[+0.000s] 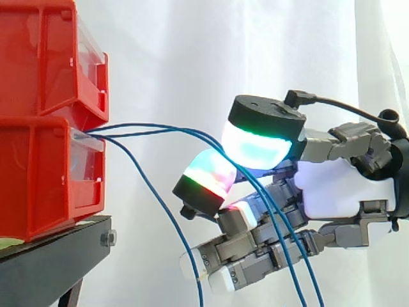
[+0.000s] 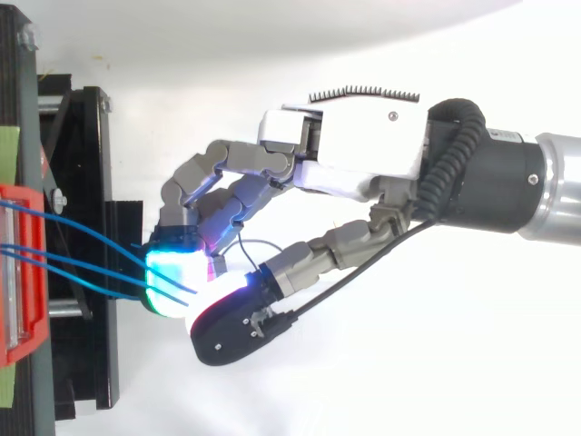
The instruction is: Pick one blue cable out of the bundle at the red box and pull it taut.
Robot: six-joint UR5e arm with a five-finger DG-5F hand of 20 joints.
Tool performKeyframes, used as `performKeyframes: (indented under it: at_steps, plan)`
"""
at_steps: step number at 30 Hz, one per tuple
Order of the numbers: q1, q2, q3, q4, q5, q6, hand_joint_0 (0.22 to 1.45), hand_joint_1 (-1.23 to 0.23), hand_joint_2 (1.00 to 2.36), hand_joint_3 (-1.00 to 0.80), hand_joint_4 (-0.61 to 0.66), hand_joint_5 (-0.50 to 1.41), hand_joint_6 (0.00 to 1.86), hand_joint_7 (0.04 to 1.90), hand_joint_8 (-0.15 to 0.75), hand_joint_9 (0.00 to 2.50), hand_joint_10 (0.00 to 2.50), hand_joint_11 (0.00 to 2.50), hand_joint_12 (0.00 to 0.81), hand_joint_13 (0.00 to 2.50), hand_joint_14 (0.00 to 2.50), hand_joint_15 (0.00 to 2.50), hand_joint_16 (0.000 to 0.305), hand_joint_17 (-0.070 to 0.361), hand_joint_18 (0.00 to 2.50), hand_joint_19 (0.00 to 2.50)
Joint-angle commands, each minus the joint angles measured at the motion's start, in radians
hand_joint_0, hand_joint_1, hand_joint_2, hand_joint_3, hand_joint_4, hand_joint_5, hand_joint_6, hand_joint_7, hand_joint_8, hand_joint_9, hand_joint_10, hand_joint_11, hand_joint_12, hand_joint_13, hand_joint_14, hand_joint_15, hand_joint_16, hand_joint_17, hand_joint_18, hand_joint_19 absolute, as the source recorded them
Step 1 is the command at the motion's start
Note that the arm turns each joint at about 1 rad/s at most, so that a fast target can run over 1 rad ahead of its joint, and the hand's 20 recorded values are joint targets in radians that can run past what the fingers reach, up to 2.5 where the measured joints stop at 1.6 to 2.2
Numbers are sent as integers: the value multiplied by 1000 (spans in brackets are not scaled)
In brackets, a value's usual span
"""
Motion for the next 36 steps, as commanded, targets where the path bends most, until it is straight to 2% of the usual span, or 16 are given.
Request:
performKeyframes:
  at_steps: [1,4,5,7,10,13,16,20,23,27,29,31,36]
  plan:
    - [0,0,0,0,0,0,754,-902,1000,-488,61,-214,932,879,287,866,9,1064,385,513,8,242,53,120,539,98]
    - [0,0,-1,0,0,-2,672,-891,1000,-500,65,-212,931,889,291,876,9,1064,386,516,8,256,53,120,539,123]
    - [0,0,-1,0,0,-2,601,-865,1000,-500,77,-210,931,894,298,879,9,1068,389,510,8,262,53,120,535,151]
    - [2,0,0,0,0,-2,545,-808,1000,-500,85,-205,930,892,312,892,9,1066,400,512,8,271,55,124,530,161]
    - [0,0,0,0,0,-2,516,-754,1000,-500,95,-199,928,896,326,903,9,1067,414,518,8,281,57,129,529,167]
    - [2,0,0,0,0,-2,536,-728,1000,-500,92,-195,926,910,327,908,9,1057,410,513,8,275,56,126,521,173]
    - [0,-2,0,0,0,-2,600,-715,1009,-378,85,-189,927,927,320,913,10,1068,397,513,9,269,54,121,516,173]
    - [0,0,0,0,0,-2,681,-789,1015,-297,-5,-203,947,963,317,907,10,1080,393,536,8,258,53,120,546,134]
    - [2,0,0,0,0,-2,749,-860,1017,-267,-20,-217,963,1019,309,899,9,1072,391,539,8,247,53,119,548,119]
    - [2,0,-1,0,0,-2,778,-866,1014,-321,12,-222,966,926,293,884,8,1064,387,538,8,250,53,118,551,117]
    - [0,0,0,0,0,-2,766,-897,1006,-410,55,-219,958,871,284,864,11,1056,386,531,8,245,53,119,565,93]
    - [2,0,0,0,0,-2,737,-926,1000,-500,46,-218,953,872,277,846,9,1050,385,521,8,238,53,119,560,81]
    - [2,0,0,0,0,-2,681,-966,1000,-500,45,-219,946,884,271,832,10,1032,382,498,8,232,53,120,545,87]
